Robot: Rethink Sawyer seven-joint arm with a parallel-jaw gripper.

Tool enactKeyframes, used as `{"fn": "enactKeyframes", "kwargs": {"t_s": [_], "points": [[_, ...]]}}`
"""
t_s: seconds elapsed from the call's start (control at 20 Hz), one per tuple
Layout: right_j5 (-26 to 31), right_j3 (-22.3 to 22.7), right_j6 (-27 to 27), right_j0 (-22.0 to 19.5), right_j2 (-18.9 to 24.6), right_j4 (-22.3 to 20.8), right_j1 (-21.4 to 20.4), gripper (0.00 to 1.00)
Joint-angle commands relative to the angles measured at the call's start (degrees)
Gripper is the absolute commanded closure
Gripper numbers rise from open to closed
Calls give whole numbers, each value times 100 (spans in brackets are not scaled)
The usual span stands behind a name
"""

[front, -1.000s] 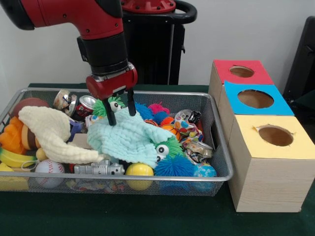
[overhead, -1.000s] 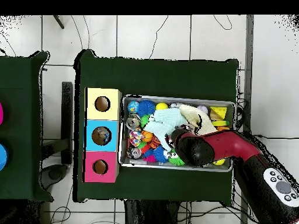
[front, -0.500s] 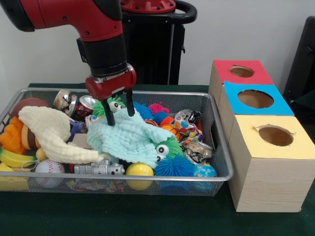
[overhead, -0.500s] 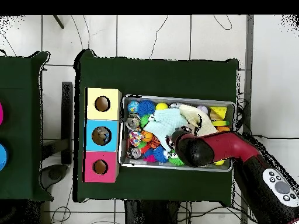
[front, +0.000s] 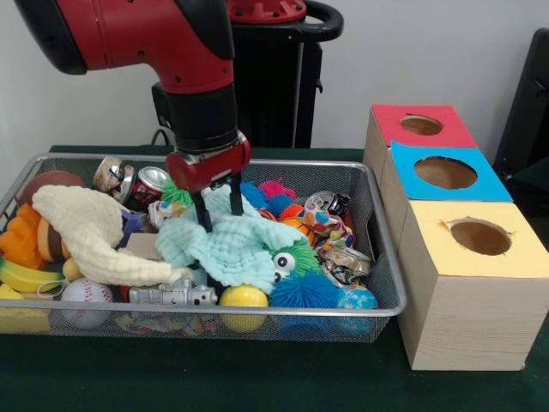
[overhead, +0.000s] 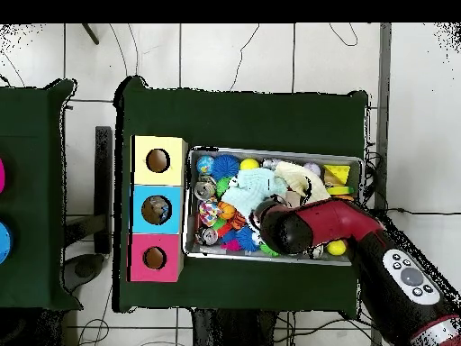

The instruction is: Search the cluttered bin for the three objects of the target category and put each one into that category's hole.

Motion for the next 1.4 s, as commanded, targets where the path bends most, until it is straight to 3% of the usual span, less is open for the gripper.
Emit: {"fn": "enactKeyframes", "kwargs": {"t_s": [0.05,0.6,0.75,1.0,1.15,1.4], "points": [[-537,-557,342,140,-467,-390,327,100],[-528,-579,215,134,-514,-332,307,100],[-508,-490,230,70,-456,-215,136,100],[267,18,-714,-632,132,425,-593,100],[578,150,-1286,-993,398,599,-840,100],[856,128,-1805,-1255,613,508,-1078,100]]}}
